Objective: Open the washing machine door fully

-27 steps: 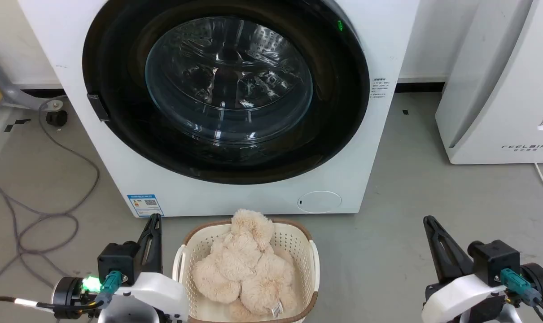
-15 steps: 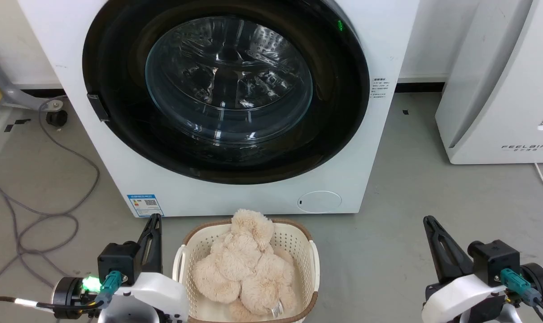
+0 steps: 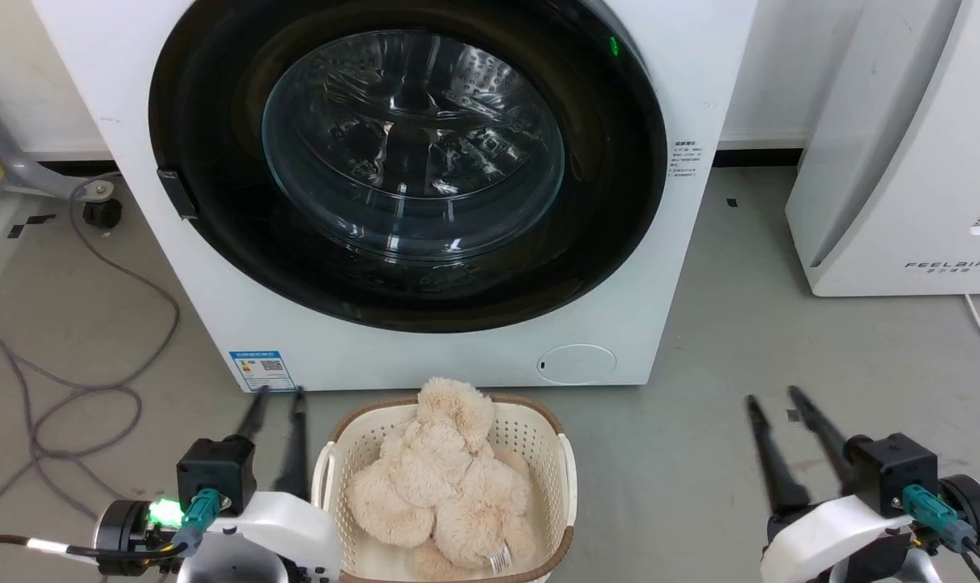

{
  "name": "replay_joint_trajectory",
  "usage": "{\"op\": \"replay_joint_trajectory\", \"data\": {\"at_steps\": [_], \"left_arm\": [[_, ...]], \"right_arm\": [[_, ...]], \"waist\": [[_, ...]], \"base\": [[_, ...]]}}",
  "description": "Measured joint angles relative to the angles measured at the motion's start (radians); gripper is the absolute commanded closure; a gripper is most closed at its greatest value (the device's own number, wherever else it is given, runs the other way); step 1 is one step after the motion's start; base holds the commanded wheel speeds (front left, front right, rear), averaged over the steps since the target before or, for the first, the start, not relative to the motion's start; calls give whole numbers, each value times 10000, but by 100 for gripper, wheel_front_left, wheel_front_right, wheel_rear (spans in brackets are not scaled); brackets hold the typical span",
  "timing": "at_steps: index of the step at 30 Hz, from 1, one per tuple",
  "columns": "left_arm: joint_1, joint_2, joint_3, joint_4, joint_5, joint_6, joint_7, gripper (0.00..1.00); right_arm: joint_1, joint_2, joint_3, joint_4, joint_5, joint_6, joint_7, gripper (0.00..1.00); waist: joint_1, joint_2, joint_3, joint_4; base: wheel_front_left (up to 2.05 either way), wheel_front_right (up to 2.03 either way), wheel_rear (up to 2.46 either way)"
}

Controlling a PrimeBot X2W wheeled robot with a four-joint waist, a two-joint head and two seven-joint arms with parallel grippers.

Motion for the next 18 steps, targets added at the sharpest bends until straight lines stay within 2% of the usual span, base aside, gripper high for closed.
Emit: {"op": "replay_joint_trajectory", "data": {"at_steps": [6,7,8,9,18], "left_arm": [[-5,-2,-107,92,-56,0,-100,0],[-5,-2,-123,107,-86,0,-109,0],[-6,-2,-128,123,-98,0,-117,0],[-7,-2,-142,144,-105,0,-155,0],[-13,-4,-213,257,-272,10,-341,0]], "right_arm": [[0,0,0,96,107,0,-96,0],[0,0,2,113,109,2,-105,28],[0,0,-2,128,121,0,-123,84],[0,0,-2,150,132,0,-144,100],[0,0,-2,265,314,0,-359,100]], "waist": [[0,0,0,-14],[0,0,1,-17],[0,0,1,-20],[0,0,2,-24],[0,0,10,-55]], "base": [[0,0,0],[0,0,0],[0,0,0],[0,0,0],[0,0,0]]}}
